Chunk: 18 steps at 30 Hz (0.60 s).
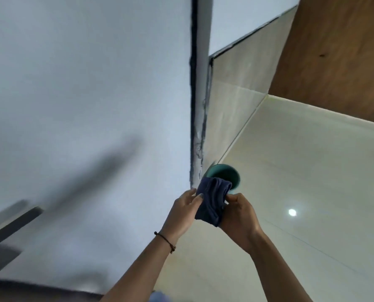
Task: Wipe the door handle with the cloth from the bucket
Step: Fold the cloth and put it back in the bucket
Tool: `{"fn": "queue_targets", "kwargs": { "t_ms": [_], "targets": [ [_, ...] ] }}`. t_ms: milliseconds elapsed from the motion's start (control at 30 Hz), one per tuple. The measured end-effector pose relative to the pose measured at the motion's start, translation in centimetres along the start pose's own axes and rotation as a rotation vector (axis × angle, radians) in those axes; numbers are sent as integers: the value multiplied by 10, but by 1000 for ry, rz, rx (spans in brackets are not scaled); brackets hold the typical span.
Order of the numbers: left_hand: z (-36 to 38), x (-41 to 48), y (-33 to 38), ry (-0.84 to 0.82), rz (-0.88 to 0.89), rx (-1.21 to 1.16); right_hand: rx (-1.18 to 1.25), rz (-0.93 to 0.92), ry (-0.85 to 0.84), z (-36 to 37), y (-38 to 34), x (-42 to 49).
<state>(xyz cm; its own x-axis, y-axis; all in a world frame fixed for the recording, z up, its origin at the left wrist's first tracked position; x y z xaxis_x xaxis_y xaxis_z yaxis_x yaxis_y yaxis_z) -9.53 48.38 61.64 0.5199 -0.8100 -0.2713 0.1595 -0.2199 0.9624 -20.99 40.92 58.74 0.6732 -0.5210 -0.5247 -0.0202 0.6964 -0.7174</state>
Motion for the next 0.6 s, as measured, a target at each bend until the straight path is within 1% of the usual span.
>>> {"fn": "queue_targets", "kwargs": {
  "t_ms": [67, 133, 200, 267, 400, 467, 533, 600],
  "targets": [
    [32, 25, 6, -51, 11, -23, -13, -33, 45, -28, -18, 6],
    [56, 49, 15, -58, 46, -27, -49, -83, 124, -54, -38, 18],
    [83, 77, 20, -119, 68, -35, -64, -107, 182, -79, -57, 36],
    [108, 107, 18, -201, 52, -62, -68, -116, 207, -98, -74, 56],
    [144, 197, 1, -261, 25, -105, -52, -93, 230, -141, -117, 120],
    [162, 240, -3, -311, -7, -178, -84, -59, 240, -154, -141, 153],
    [183, 282, -6, -360, -63, -222, -171, -26, 250, -169, -165, 189],
    [198, 321, -11, -366, -147, -278, -244, 2, 257, -186, -186, 223]
  ]
}}
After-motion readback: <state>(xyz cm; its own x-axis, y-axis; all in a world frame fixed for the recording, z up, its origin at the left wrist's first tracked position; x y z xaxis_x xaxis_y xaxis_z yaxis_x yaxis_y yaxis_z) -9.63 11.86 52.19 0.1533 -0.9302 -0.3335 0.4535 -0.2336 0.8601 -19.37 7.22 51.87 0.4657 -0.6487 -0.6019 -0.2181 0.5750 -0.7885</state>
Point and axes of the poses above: each hand's wrist, its own x-axis towards the middle knuckle, its own z-axis out of the palm, y = z × x, the point moved 6 cm from there along x, towards the middle knuckle, and after that the axes turned 14 degrees about -x, right-handed, at the moved point
